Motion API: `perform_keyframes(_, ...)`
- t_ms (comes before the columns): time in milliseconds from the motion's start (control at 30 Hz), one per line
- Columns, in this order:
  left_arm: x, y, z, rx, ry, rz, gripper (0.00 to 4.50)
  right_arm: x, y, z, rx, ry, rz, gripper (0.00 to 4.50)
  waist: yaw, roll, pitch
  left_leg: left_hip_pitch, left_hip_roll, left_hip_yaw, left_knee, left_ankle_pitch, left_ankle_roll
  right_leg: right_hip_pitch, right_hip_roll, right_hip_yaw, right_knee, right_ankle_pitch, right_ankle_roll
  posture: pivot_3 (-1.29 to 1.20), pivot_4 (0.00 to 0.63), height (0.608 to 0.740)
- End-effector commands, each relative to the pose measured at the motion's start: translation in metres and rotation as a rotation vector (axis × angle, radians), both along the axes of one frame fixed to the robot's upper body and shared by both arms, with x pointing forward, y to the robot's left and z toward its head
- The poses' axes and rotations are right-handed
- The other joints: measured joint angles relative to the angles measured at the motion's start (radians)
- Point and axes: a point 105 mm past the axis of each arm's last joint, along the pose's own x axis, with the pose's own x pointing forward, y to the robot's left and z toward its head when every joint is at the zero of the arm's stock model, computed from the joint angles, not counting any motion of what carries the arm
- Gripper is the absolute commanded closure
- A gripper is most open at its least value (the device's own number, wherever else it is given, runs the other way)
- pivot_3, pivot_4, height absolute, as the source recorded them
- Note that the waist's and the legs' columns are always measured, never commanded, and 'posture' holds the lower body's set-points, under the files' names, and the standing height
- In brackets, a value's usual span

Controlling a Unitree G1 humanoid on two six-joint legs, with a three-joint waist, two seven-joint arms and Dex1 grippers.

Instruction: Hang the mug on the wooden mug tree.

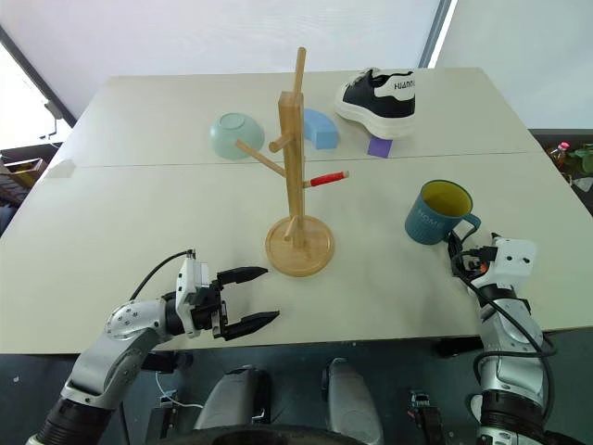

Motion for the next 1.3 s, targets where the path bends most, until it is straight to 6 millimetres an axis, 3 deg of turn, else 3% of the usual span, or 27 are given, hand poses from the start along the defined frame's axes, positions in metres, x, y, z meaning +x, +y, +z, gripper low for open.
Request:
perform_keyframes(33,0.001,-0.002,0.01,-0.01,-0.039,-0.007,0.0,0.002,0.004,0.01,0.014,-0.048,0.027,2.36,0.0,0.0,0.0,0.0,0.0,0.0,0.0,0.0,0.0,0.0,0.0,0.0,0.0,0.0,0.0,0.0,0.15,0.74)
perform_keyframes(167,0.002,-0.003,0.012,-0.009,-0.039,-0.007,0.0,0.002,0.009,0.011,0.024,-0.052,0.049,4.47,0.0,0.0,0.0,0.0,0.0,0.0,0.0,0.0,0.0,0.0,0.0,0.0,0.001,0.0,0.0,0.0,0.15,0.74)
perform_keyframes(333,0.001,-0.001,0.014,-0.008,-0.038,-0.002,0.0,0.0,0.026,0.015,-0.048,-0.034,0.138,4.47,0.001,0.0,0.0,0.0,0.0,0.0,0.0,0.0,0.0,0.0,0.0,0.0,0.001,0.0,0.0,0.0,0.15,0.74)
perform_keyframes(467,0.005,0.009,0.015,0.013,-0.035,0.029,0.0,-0.012,0.095,0.044,-0.344,-0.034,0.537,4.47,-0.004,0.002,0.0,0.001,0.0,0.0,0.0,0.0,0.0,0.0,0.0,0.0,0.001,0.0,0.0,0.0,0.15,0.74)
perform_keyframes(667,0.012,0.018,0.018,0.033,-0.043,0.045,0.0,-0.029,0.143,0.083,-0.655,-0.081,0.847,4.47,0.004,0.001,0.001,0.001,0.0,-0.001,0.003,0.0,0.0,0.001,0.002,-0.001,0.003,0.0,0.0,0.0,0.15,0.74)
perform_keyframes(800,0.017,0.021,0.025,0.02,-0.051,0.057,0.0,-0.023,0.153,0.113,-0.712,-0.148,0.876,4.47,0.003,0.0,0.001,0.0,0.0,-0.001,0.006,0.0,0.0,0.001,0.001,-0.001,0.003,0.0,0.0,0.0,0.15,0.74)
perform_keyframes(933,0.019,0.023,0.037,-0.025,-0.049,0.069,0.0,-0.015,0.157,0.131,-0.72,-0.188,0.888,4.47,0.003,-0.001,0.001,0.0,0.0,-0.001,0.007,0.0,0.0,0.002,0.001,-0.001,0.003,0.0,0.0,0.0,0.15,0.74)
perform_keyframes(1300,0.025,0.029,0.069,-0.126,-0.049,0.093,0.0,0.006,0.162,0.148,-0.769,-0.228,0.969,4.47,0.002,-0.001,0.001,0.0,0.0,-0.002,0.007,0.0,0.0,0.002,0.001,-0.001,0.003,0.0,0.0,0.0,0.15,0.74)
